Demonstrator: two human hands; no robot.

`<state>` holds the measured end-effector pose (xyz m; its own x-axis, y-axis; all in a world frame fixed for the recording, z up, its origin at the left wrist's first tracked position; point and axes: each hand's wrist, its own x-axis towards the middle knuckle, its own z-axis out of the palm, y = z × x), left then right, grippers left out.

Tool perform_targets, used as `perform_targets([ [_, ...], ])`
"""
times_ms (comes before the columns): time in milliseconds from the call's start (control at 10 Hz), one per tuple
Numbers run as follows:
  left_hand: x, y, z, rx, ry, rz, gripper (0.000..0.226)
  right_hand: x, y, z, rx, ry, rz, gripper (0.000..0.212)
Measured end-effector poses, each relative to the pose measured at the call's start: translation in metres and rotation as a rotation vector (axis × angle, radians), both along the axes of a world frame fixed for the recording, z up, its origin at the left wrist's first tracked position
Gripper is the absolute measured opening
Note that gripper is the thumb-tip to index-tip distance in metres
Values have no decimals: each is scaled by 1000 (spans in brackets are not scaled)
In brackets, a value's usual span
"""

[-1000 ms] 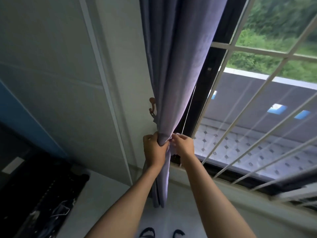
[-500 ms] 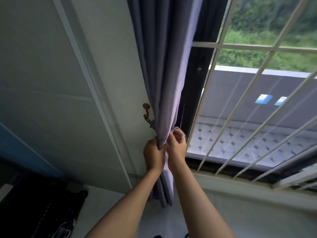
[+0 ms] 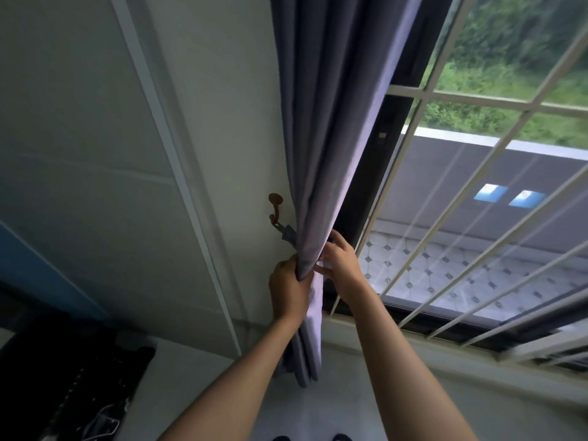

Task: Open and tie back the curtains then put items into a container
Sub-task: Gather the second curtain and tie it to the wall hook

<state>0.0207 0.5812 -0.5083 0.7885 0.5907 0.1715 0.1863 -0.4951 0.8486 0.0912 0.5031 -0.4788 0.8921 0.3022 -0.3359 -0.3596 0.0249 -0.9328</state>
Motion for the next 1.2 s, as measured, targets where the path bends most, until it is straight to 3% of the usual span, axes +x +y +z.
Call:
perform_targets([
  [100, -5, 0, 6, -12, -68, 13, 56, -2, -1, 2, -50, -25, 15, 27],
  [300, -2, -2, 18, -94, 29, -69, 49, -6, -6, 7, -119, -47, 44, 34],
  [400, 0, -1, 20, -9, 85, -78, 70, -5, -12, 8, -161, -43, 38, 27],
  [600, 6, -8, 37, 94, 198, -96, 48, -7, -19, 11, -194, -83, 71, 22],
  [700, 4, -4, 38, -20, 193, -106, 40, -9, -20, 9, -165, -83, 83, 29],
  [800, 5, -5, 39, 46, 217, -98, 42, -16, -16, 0, -179, -154, -22, 32],
  [900, 7, -3, 35, 45, 222, -96, 38, -24, -16, -15, -17, -132, -267, 31],
  [1000, 5, 0, 33, -57, 224, -113, 43, -24, -20, -16, 217, 32, -499, 48],
  [1100, 7, 3, 35, -154, 216, -108, 28, -19, -16, -21, 347, 164, -632, 37],
  [1200, 7, 6, 33, -152, 203, -122, 28, -19, -8, -22, 514, 286, -643, 20],
])
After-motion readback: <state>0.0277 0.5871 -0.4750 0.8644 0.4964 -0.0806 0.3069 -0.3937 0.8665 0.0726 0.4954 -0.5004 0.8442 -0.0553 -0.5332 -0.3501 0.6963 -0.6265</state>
